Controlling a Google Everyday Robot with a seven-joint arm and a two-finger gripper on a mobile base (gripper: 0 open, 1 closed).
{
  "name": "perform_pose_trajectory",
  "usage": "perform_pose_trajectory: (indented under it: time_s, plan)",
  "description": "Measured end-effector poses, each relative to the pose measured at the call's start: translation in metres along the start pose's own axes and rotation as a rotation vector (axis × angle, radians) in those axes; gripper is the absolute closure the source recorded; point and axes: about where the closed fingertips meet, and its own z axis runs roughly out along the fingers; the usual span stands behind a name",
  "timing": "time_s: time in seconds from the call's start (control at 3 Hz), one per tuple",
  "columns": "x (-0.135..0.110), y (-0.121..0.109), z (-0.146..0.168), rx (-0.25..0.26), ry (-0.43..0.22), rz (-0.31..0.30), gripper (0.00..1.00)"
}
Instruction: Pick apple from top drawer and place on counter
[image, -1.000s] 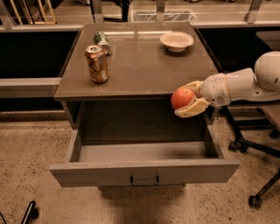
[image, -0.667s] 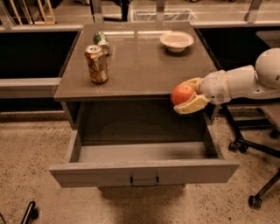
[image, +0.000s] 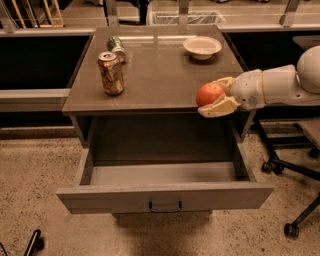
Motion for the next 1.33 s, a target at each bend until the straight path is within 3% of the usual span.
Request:
perform_pose_trajectory:
  time_s: [0.33,0.67,1.0,1.33]
  plan:
    - [0.0,0.0,0.006,-0.01,0.021,0.006,1.0]
    - [-0.007,-0.015,0.025,-0.03,0.093,0.023,1.0]
    - [-0.008,-0.04,0.053,-0.011,0.166,0.05,1.0]
    - [-0.005,-0.056,0.067,0.047,0.184,0.05,0.83]
